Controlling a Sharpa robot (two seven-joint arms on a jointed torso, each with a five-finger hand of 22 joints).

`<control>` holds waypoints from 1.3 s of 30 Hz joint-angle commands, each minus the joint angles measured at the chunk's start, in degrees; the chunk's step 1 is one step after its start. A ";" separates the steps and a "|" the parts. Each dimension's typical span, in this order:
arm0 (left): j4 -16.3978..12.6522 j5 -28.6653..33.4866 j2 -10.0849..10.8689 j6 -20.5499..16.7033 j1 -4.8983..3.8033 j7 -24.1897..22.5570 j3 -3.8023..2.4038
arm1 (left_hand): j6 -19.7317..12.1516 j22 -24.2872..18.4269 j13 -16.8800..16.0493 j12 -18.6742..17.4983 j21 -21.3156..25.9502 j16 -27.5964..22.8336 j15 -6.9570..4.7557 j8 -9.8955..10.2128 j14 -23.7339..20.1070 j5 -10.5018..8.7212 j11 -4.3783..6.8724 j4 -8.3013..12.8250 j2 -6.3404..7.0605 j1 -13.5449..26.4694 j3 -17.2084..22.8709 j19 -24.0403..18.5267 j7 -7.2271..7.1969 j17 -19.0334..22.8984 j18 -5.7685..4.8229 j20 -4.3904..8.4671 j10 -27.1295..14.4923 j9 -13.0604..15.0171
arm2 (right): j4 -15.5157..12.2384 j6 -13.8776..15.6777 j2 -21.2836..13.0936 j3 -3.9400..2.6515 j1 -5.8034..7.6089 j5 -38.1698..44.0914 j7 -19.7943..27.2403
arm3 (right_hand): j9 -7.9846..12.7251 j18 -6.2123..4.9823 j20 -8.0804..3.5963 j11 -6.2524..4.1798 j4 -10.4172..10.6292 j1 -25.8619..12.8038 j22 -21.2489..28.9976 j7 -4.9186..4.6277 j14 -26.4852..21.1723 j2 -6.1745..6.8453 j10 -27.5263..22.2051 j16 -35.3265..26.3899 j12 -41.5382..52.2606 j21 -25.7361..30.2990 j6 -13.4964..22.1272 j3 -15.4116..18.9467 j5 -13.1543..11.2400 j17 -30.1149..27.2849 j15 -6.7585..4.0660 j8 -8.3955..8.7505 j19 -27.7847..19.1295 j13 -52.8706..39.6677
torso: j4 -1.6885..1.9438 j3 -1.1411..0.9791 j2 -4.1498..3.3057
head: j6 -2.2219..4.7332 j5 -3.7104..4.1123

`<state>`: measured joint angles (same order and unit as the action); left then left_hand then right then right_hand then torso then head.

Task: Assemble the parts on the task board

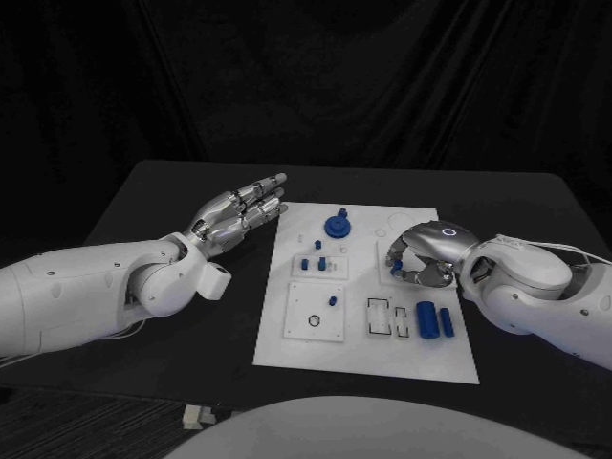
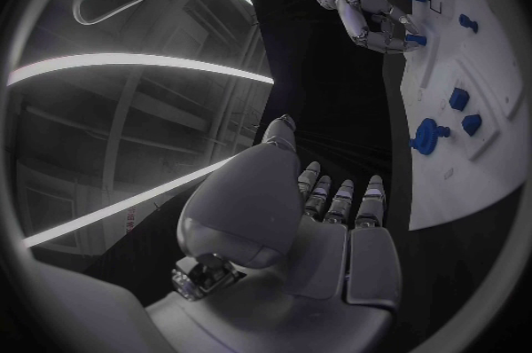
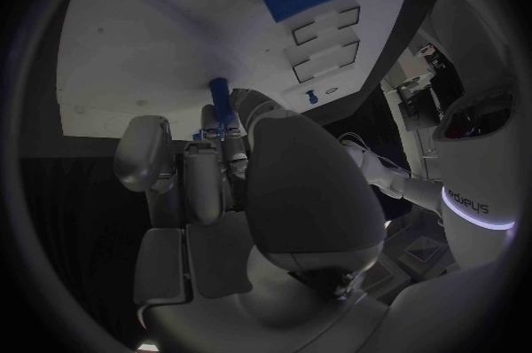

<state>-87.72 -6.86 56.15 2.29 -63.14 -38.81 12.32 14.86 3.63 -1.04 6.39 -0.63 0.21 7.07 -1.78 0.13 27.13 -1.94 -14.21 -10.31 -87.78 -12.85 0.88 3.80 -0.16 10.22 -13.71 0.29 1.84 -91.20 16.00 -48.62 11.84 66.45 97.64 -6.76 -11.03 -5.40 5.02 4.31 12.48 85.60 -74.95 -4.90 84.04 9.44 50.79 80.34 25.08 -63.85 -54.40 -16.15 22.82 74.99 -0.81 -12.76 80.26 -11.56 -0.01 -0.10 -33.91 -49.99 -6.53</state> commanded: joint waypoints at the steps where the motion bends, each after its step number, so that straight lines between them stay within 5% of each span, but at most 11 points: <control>1: -0.05 -0.02 -0.13 0.81 0.08 -0.96 -0.06 | 0.06 0.06 -0.07 0.28 -0.20 0.04 0.41 -0.35 -0.06 0.38 -0.35 0.40 -0.06 -0.70 0.03 0.08 0.15 0.07 -0.04 -0.34 0.05 0.09 | 0.09 0.04 0.00 -0.03 -0.18 0.52 0.06 | -0.09 0.34 -0.18 -0.02 -0.12 0.49 -8.44 -0.35 1.68 0.03 0.53 0.11 0.24 -0.05 0.02 -0.11 0.05 4.21 -0.54 -0.38 0.10 -0.10 | -0.02 0.00 0.00 | -0.01 -0.11; 14: 0.04 -0.02 -0.23 0.95 0.11 -0.89 -0.06 | 0.12 0.08 -0.06 0.23 -0.21 0.11 0.62 -0.36 -0.03 0.59 -0.32 0.56 -0.07 -0.80 0.05 0.09 0.18 0.04 -0.03 -0.47 0.04 0.10 | 0.03 -0.01 -0.10 -0.03 -0.26 1.19 0.03 | -1.07 0.31 -0.58 -0.60 -1.59 1.44 -8.42 -0.80 1.59 0.21 1.42 -0.06 1.26 -0.02 0.50 -1.08 -0.49 4.04 -1.00 -1.17 -0.01 -0.63 | -0.01 0.00 -0.01 | -0.01 -0.12; 39: 0.10 -0.02 -0.21 1.25 0.18 -0.61 -0.06 | 0.13 0.12 -0.06 0.25 -0.22 0.19 0.87 -0.36 -0.01 1.16 -0.35 0.83 -0.27 -0.98 0.19 0.12 0.23 0.01 -0.02 -0.68 0.04 0.10 | -2.42 5.95 -2.36 -0.04 -0.18 1.23 2.11 | -3.79 0.68 -1.03 -1.34 -3.66 2.06 -8.89 -1.30 2.05 -0.80 5.02 0.46 3.97 -2.13 -2.70 -2.58 -0.52 4.56 -1.35 -4.77 0.78 -1.88 | -0.02 0.01 -0.01 | -0.01 -0.73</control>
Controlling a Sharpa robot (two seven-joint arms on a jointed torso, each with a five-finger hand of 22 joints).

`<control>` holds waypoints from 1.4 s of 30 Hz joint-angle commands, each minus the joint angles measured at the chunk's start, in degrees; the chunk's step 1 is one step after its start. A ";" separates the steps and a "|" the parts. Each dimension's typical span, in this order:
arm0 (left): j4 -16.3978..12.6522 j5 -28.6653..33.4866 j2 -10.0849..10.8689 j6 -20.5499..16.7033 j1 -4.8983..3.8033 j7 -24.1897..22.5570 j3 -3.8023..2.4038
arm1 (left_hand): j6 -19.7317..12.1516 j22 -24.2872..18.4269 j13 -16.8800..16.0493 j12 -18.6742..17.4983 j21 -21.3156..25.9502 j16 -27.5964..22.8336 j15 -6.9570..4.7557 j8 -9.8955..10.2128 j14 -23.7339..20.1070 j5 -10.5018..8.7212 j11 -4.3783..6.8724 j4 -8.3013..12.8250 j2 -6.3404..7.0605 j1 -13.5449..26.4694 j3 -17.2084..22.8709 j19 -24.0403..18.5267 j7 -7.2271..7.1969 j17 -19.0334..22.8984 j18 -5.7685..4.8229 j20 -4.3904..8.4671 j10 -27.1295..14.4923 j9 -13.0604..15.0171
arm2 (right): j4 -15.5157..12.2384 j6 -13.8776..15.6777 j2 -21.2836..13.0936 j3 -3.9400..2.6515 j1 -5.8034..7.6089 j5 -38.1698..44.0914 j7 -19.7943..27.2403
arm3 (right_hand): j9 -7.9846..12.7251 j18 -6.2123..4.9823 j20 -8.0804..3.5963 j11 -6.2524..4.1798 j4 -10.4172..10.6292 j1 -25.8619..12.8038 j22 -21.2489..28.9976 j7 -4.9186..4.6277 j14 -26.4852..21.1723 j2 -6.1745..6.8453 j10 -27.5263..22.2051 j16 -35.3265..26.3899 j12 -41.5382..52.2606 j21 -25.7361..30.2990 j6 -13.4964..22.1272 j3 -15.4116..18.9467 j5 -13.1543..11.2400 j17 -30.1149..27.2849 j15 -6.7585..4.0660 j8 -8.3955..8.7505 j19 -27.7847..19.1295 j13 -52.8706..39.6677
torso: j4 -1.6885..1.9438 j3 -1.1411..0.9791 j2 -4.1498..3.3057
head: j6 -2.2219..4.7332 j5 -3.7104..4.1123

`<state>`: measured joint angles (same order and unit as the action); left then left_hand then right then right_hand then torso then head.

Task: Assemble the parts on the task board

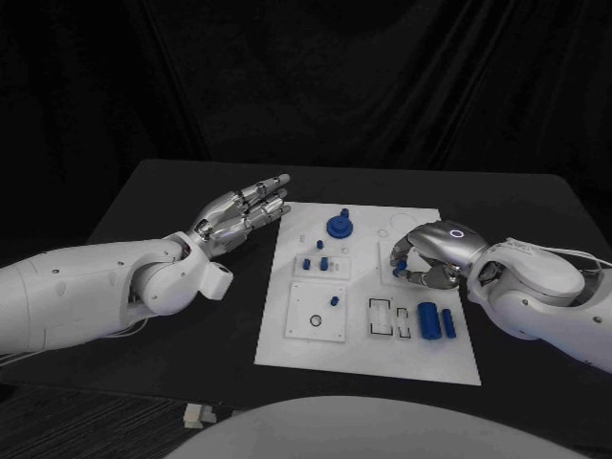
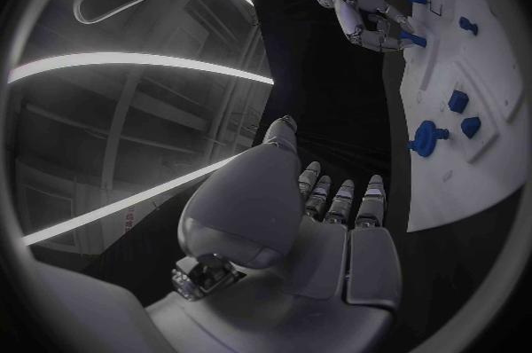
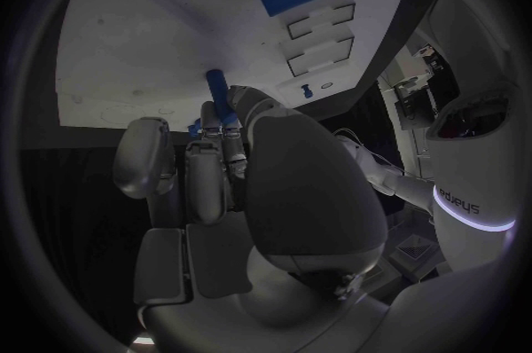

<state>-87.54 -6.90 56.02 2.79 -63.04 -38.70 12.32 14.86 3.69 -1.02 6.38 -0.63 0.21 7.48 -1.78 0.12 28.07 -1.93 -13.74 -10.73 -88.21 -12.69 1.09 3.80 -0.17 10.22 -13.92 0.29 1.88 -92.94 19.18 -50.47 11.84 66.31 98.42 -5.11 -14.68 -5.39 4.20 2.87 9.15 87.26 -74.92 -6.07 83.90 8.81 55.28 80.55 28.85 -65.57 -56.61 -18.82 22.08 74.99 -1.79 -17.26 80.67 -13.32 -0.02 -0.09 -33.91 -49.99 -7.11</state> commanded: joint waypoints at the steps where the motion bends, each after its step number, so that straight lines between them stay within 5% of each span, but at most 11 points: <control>1: -0.07 0.01 -0.07 0.73 0.08 -0.70 -0.06 | 0.13 0.06 -0.07 0.25 -0.22 0.19 0.46 -0.35 0.00 0.22 -0.36 0.36 0.15 -0.56 0.02 -0.08 0.23 0.02 -0.02 -0.47 0.04 0.06 | -1.01 3.06 -0.81 -0.04 0.04 0.45 0.45 | -0.16 0.69 -0.21 0.09 -0.33 0.38 -8.92 -0.14 2.21 -0.18 0.58 0.27 0.22 -0.45 -0.53 0.08 0.22 4.59 -0.34 -0.30 0.39 -0.13 | -0.01 0.00 -0.01 | -0.01 -0.21; 17: 0.12 0.01 -0.17 0.75 0.12 -0.59 -0.06 | 0.17 0.05 -0.08 0.31 -0.22 0.23 0.52 -0.36 0.02 0.35 -0.39 0.44 0.06 -0.61 0.08 -0.08 0.24 0.01 -0.02 -0.52 0.05 0.07 | -8.46 4.44 -4.01 -0.05 4.97 0.45 -0.70 | -0.33 0.77 -0.08 0.07 -0.28 0.10 -8.97 -0.23 2.31 -0.20 0.87 0.42 0.24 -0.69 -0.57 0.03 0.31 4.75 -0.01 -0.42 0.48 -0.12 | -0.02 0.00 0.01 | -0.01 -0.64; 22: 0.13 0.01 -0.22 0.61 0.13 -0.74 -0.06 | 0.04 0.01 -0.07 0.26 -0.21 0.19 0.54 -0.34 0.00 0.41 -0.41 0.48 0.02 -0.63 0.10 -0.09 0.24 0.02 -0.02 -0.54 0.06 0.05 | -10.55 3.53 -2.99 -0.04 5.39 0.57 -1.10 | -0.34 0.80 -0.03 0.09 -0.30 0.09 -9.00 -0.26 2.33 -0.17 0.88 0.45 0.21 -0.80 -0.50 0.01 0.35 4.77 0.06 -0.39 0.53 -0.10 | -0.02 0.00 -0.01 | -0.01 -0.84; 26: 0.19 0.01 -0.31 -0.07 0.14 -1.29 -0.05 | -1.29 -0.12 -0.07 0.27 -0.18 0.02 0.21 -0.07 -0.06 0.08 0.05 0.16 -0.13 -0.09 -0.14 -0.13 -0.42 0.09 0.01 -0.41 0.08 -0.13 | -11.55 2.09 -1.19 -0.04 5.01 2.49 -1.55 | -0.35 0.82 0.18 0.28 -0.34 -0.02 -8.98 -0.46 2.34 -0.12 0.75 0.40 0.01 -0.78 -0.03 -0.14 0.42 4.71 0.37 -0.17 0.52 -0.01 | 0.00 0.00 -0.01 | -0.01 -1.06; 27: 0.22 0.01 -0.35 -0.46 0.15 -1.59 -0.05 | -2.20 -0.31 -0.05 0.12 -0.13 -0.21 -1.37 0.09 -0.12 -0.12 0.33 -0.15 -0.17 0.32 -0.38 -0.19 -0.80 0.17 0.06 0.07 0.06 -0.23 | -11.67 1.77 -0.53 -0.04 4.78 3.12 -1.60 | -0.35 0.82 0.19 0.31 -0.34 -0.04 -8.99 -0.47 2.33 -0.11 0.72 0.40 -0.01 -0.80 0.01 -0.16 0.42 4.70 0.38 -0.15 0.52 0.00 | 0.00 0.01 0.00 | -0.01 -1.17; 31: 0.28 0.01 -0.38 -1.95 0.17 -2.74 -0.05 | -5.30 -0.65 -0.04 0.04 -0.05 -0.21 -3.92 0.54 -0.12 -0.93 0.37 -1.23 -0.16 1.19 -0.92 -0.30 -1.86 0.17 0.10 1.30 0.04 -0.59 | -11.56 0.81 1.92 -0.04 3.77 4.75 -1.46 | -0.35 0.84 0.26 0.38 -0.42 0.01 -9.01 -0.51 2.38 -0.16 0.59 0.49 -0.16 -0.91 0.22 -0.31 0.45 4.81 0.43 -0.05 0.56 0.06 | 0.00 0.00 0.01 | -0.01 -1.59; 34: 0.29 0.01 -0.32 -2.85 0.18 -3.49 -0.05 | -7.32 -0.98 -0.03 0.02 0.03 -0.21 -4.20 0.72 -0.12 -2.07 -0.67 -2.48 -0.08 1.90 -1.38 -0.41 -4.95 0.17 0.10 2.20 0.04 -0.77 | -11.12 0.05 3.71 -0.04 2.96 5.73 -1.15 | -0.35 0.84 0.26 0.38 -0.42 0.01 -9.01 -0.51 2.38 -0.16 0.59 0.49 -0.16 -0.91 0.22 -0.31 0.45 4.81 0.43 -0.05 0.56 0.06 | 0.04 0.00 -0.01 | -0.01 -1.82; 40: 0.47 0.01 -0.31 -3.66 0.30 -4.42 -0.05 | -8.53 -1.52 0.03 -0.40 0.13 -0.21 -4.60 0.81 -0.12 -7.76 -0.14 -3.09 -1.07 6.84 -3.29 -0.57 -5.34 0.17 0.14 3.84 -0.06 -0.88 | -9.67 -1.17 7.48 -0.04 0.76 7.91 -0.36 | -0.36 0.82 0.33 0.43 -0.52 0.09 -8.99 -0.58 2.37 -0.24 0.53 0.45 -0.25 -0.84 0.39 -0.48 0.54 4.76 0.50 0.04 0.52 0.10 | 0.03 0.01 -0.01 | -0.01 -2.19; 42: 0.47 0.01 -0.28 -3.68 0.40 -4.45 -0.05 | -8.48 -1.57 0.02 -0.40 0.14 -0.21 -4.63 0.80 -0.12 -8.27 -0.05 -3.08 -1.15 7.22 -3.42 -0.58 -5.21 0.17 0.15 3.96 -0.06 -0.87 | -9.12 -1.80 8.52 -0.04 0.11 8.33 -0.12 | -0.36 0.81 0.35 0.46 -0.56 0.12 -8.98 -0.60 2.33 -0.23 0.49 0.36 -0.29 -0.81 0.47 -0.53 0.58 4.65 0.50 0.08 0.50 0.12 | 0.03 0.00 -0.01 | -0.01 -2.25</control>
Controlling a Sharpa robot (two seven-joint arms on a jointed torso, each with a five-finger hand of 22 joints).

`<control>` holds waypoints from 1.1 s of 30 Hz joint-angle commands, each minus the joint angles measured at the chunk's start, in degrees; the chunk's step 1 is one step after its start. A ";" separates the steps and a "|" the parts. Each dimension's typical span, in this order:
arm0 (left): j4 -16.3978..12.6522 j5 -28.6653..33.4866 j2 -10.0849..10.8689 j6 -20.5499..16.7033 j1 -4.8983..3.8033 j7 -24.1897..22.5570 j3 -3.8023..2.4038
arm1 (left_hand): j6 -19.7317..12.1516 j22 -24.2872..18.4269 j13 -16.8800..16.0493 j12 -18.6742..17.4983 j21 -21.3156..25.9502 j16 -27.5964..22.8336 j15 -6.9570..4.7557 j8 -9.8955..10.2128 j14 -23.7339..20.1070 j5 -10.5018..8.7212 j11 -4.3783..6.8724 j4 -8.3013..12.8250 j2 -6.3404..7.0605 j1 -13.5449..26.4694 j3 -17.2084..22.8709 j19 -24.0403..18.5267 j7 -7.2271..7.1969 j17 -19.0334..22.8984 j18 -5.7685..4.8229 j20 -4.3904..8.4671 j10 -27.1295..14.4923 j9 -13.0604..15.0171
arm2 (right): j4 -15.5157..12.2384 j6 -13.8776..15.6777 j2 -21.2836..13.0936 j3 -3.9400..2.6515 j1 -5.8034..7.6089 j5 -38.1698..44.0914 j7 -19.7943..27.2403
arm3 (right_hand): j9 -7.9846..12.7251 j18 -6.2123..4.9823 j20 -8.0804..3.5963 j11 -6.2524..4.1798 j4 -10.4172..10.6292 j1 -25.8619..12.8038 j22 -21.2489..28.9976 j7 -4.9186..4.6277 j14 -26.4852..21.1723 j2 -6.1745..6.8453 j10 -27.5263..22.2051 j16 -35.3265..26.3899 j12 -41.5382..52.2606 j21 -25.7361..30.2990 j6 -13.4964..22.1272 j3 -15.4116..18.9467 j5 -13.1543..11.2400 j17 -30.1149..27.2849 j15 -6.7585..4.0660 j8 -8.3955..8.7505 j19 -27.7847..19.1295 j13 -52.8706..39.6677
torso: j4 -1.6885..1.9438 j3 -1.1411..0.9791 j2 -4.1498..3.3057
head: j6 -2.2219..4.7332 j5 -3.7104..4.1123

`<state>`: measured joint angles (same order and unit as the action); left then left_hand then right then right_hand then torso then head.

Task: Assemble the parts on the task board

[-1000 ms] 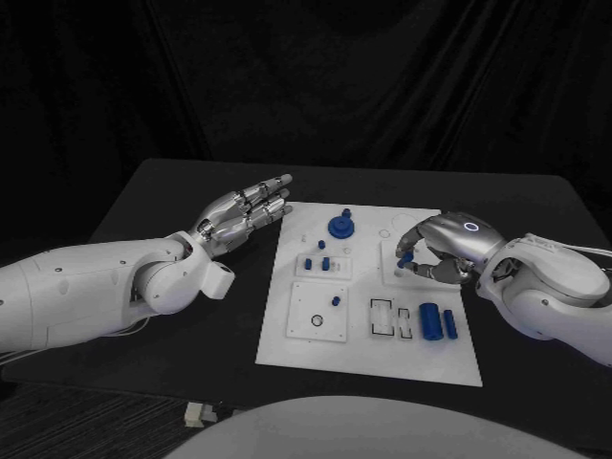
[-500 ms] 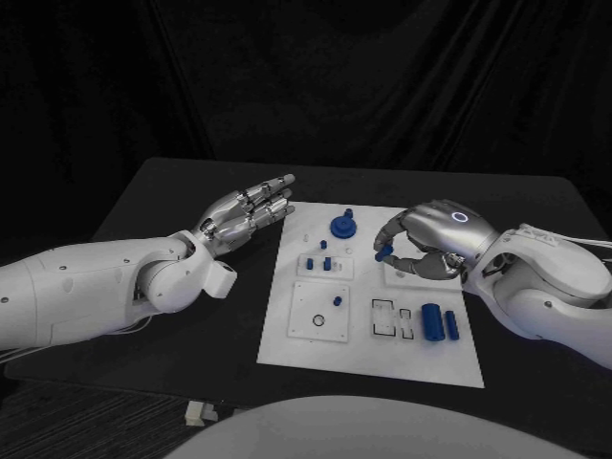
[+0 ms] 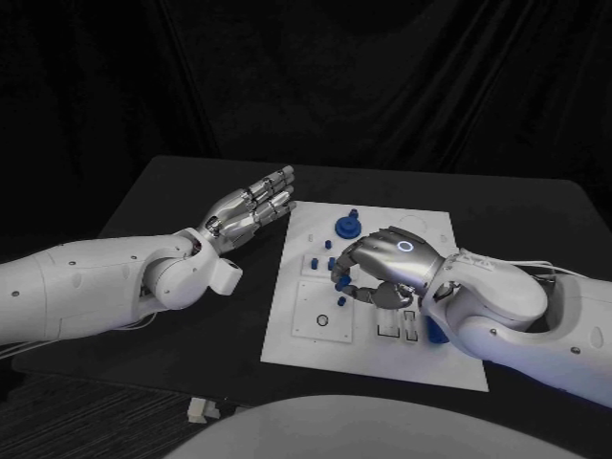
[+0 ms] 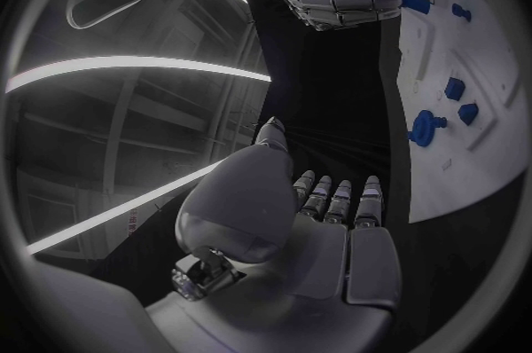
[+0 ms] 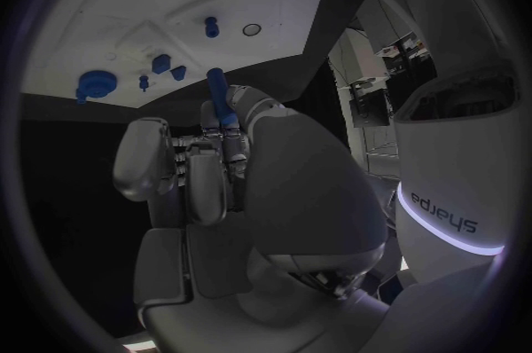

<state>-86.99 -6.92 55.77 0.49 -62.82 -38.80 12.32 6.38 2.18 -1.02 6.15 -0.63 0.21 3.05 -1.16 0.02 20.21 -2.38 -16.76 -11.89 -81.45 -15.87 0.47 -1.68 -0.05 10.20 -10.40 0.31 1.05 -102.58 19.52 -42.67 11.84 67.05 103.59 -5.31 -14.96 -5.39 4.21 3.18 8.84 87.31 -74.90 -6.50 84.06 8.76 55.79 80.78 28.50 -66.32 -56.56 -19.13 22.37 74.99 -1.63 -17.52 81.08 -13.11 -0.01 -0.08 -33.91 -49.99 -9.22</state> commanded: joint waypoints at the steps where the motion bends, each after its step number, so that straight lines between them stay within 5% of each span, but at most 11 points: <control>1: -0.08 0.03 -0.02 -1.32 0.25 -4.29 -0.05 | 0.37 -0.06 0.01 -0.15 0.13 -0.21 -0.31 0.12 -0.02 0.40 0.71 0.05 -0.11 0.35 -0.17 0.04 0.99 0.05 0.16 0.58 -0.08 0.01 | 0.86 -2.61 1.31 -0.03 -1.00 3.35 0.19 | -0.08 0.81 0.34 0.15 -0.25 0.07 -9.00 -0.17 2.17 -0.18 -0.02 0.13 0.06 -0.06 0.43 -0.22 0.29 4.66 0.33 0.33 0.09 -0.09 | -0.01 0.00 -0.01 | -0.01 -0.24; 6: -0.07 0.03 0.03 -0.73 0.52 -3.74 -0.05 | 2.47 -0.06 0.02 -0.17 0.11 -0.21 -0.15 -0.15 -0.02 3.23 1.19 0.39 0.10 -1.97 0.65 0.06 3.27 0.05 0.16 0.60 -0.11 0.25 | 1.82 -3.88 3.01 -0.03 -2.22 3.72 0.51 | -0.05 0.74 0.42 0.23 -0.33 0.06 -8.92 -0.29 2.10 -0.19 -0.16 -0.01 -0.09 0.22 0.76 -0.37 0.37 4.51 0.43 0.51 -0.04 -0.03 | -0.01 0.00 0.00 | -0.01 -0.35; 9: -0.06 0.03 0.01 -0.29 0.63 -3.44 -0.05 | 3.37 -0.02 0.03 -0.19 0.09 -0.21 0.21 -0.28 -0.02 4.69 1.22 0.61 0.22 -3.18 1.11 0.09 3.44 0.05 0.14 0.42 -0.13 0.35 | 1.99 -3.93 3.54 -0.03 -2.82 3.80 0.60 | -0.06 0.76 0.46 0.25 -0.37 0.08 -8.94 -0.33 2.10 -0.24 -0.15 0.00 -0.11 0.14 0.84 -0.45 0.40 4.52 0.49 0.56 -0.02 -0.02 | -0.01 0.00 -0.01 | -0.01 -0.33; 33: 0.12 0.03 -0.23 1.00 0.92 -2.59 -0.05 | 4.09 0.09 0.03 -0.22 0.03 -0.21 1.51 -0.35 -0.02 5.71 1.06 0.78 0.27 -4.40 1.62 0.15 3.15 0.05 -0.02 -0.48 -0.16 0.40 | 3.59 -6.85 5.67 -0.04 -4.82 4.50 0.87 | -0.05 0.68 0.63 0.40 -0.42 -0.04 -8.81 -0.50 1.93 -0.40 -0.18 -0.30 -0.24 0.60 1.16 -0.69 0.48 4.20 0.68 0.75 -0.26 0.03 | -0.02 0.00 -0.01 | -0.01 -0.45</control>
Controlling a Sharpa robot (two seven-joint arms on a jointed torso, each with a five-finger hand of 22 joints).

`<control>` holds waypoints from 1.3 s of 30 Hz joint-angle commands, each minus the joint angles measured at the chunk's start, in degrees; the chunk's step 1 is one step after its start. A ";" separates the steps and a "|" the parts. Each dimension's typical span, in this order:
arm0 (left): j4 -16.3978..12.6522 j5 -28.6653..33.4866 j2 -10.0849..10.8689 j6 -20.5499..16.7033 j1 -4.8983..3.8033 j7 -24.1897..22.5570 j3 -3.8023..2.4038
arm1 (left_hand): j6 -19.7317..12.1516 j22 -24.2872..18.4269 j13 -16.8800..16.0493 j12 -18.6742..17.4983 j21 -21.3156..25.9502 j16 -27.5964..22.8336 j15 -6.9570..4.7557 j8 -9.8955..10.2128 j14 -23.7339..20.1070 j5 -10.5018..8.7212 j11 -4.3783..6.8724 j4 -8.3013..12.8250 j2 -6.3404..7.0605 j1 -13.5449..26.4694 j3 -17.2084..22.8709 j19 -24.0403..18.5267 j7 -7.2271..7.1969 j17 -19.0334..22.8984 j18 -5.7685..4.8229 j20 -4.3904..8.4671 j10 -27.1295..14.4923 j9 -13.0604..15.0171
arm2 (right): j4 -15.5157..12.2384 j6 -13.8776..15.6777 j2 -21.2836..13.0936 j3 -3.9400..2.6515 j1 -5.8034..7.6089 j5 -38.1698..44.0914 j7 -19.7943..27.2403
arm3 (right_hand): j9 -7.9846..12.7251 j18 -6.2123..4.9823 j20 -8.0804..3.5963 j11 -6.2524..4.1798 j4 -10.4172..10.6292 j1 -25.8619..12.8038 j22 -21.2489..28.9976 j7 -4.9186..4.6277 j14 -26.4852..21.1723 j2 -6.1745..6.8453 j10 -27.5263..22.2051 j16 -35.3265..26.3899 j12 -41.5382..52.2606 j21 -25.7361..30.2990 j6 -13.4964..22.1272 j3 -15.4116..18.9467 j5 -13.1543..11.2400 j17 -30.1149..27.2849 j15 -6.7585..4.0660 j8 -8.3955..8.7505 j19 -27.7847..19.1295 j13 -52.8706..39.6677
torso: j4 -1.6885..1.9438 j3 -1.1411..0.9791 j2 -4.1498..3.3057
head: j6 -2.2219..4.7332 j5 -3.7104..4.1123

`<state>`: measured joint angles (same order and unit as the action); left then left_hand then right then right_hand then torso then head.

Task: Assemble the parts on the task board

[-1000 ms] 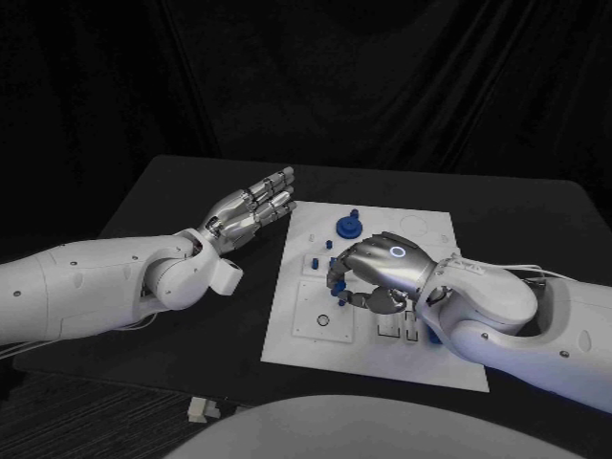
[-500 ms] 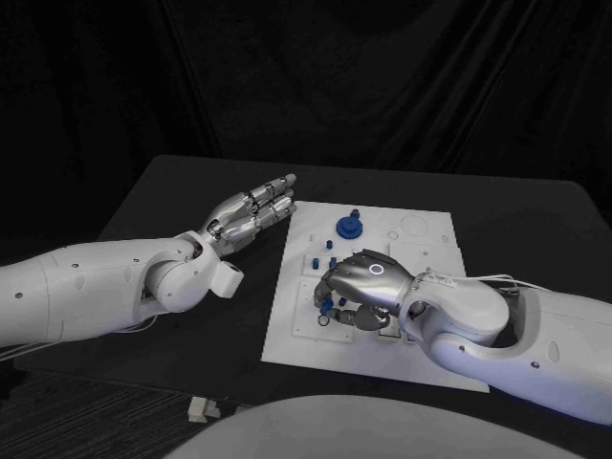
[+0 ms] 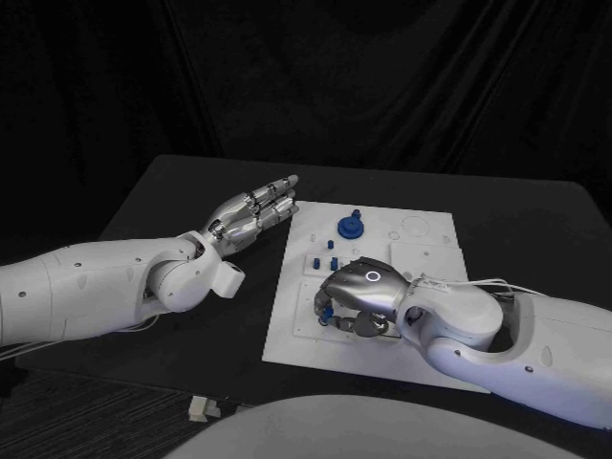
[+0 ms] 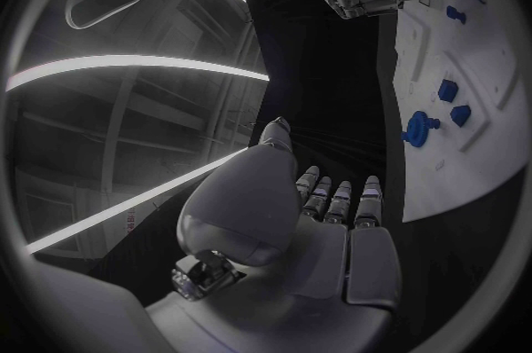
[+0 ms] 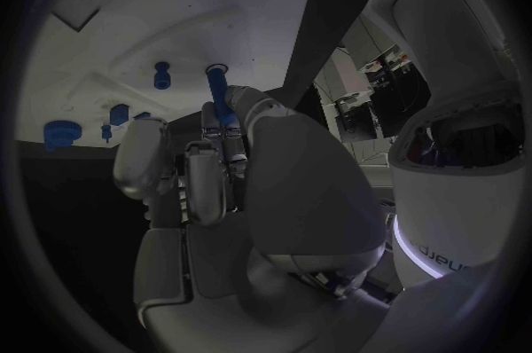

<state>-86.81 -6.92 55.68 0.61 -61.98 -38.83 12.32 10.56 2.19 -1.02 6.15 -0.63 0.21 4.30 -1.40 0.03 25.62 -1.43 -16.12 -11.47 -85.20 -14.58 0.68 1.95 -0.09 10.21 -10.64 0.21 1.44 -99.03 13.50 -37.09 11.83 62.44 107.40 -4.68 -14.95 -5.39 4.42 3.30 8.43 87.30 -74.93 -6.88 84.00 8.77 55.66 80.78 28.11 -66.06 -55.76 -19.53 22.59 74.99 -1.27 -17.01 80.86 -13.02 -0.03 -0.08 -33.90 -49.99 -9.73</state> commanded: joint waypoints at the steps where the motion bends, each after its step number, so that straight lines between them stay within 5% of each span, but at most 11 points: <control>1: -0.06 0.03 -0.14 0.89 0.08 -2.55 -0.06 | -0.07 0.09 0.04 -0.26 0.03 -0.21 0.33 -0.11 -0.03 0.40 0.14 0.16 -0.14 -0.72 0.35 -0.05 -0.47 0.09 -0.04 -0.33 -0.06 0.02 | 0.05 -0.85 0.10 -0.03 -0.22 0.69 0.24 | -0.07 0.68 0.42 0.28 -0.02 -0.03 -8.79 -0.11 1.99 -0.41 -0.06 -0.29 0.14 0.34 0.36 -0.28 0.26 4.20 0.32 0.24 -0.05 -0.07 | 0.00 0.00 -0.01 | -0.01 0.06; 33: 0.18 0.03 -0.49 2.54 0.26 -1.51 -0.06 | 1.20 0.33 0.02 -0.17 -0.07 -0.21 1.92 -0.35 -0.03 1.32 -0.10 0.45 -0.22 -1.55 0.77 0.08 0.56 0.09 -0.08 -1.79 -0.06 0.19 | 1.74 -0.22 1.30 -0.02 -1.51 1.63 0.54 | -0.05 0.63 0.53 0.27 -0.27 0.02 -8.76 -0.15 1.94 -0.46 0.17 -0.30 0.24 0.44 0.78 -0.49 0.17 4.21 0.35 0.48 -0.17 -0.14 | 0.02 -0.02 -0.02 | -0.01 -0.05; 39: 0.22 0.03 -0.53 2.69 0.31 -1.38 -0.06 | 1.67 0.34 0.02 -0.18 -0.08 -0.21 2.10 -0.44 -0.03 1.49 -0.11 0.52 -0.23 -1.67 0.83 0.10 0.87 0.09 -0.08 -1.98 -0.06 0.25 | 1.71 -1.20 1.21 -0.02 -1.60 1.63 -0.08 | 0.40 0.31 0.52 0.57 0.23 -1.49 -8.39 0.90 1.45 -0.03 -1.57 -1.00 -0.68 1.73 4.40 -0.32 -4.14 3.45 0.07 2.29 -0.94 0.05 | 0.00 -0.01 -0.01 | -0.01 -0.13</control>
<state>-86.52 -6.92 55.28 2.42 -61.76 -38.85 12.32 11.79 2.47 -1.02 6.15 -0.63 0.21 6.05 -1.62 -0.08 26.74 -1.43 -15.65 -11.71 -86.31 -14.11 0.67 2.77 -0.06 10.21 -12.29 0.20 1.63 -97.30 13.22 -35.83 11.72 61.12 108.50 -4.37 -14.65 -5.39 4.99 3.82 8.38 86.53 -74.91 -6.17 84.00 8.48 54.51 80.03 27.74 -64.68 -51.81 -19.79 18.87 74.99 -1.27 -14.95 80.21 -13.22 -0.01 -0.09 -33.92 -49.99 -9.79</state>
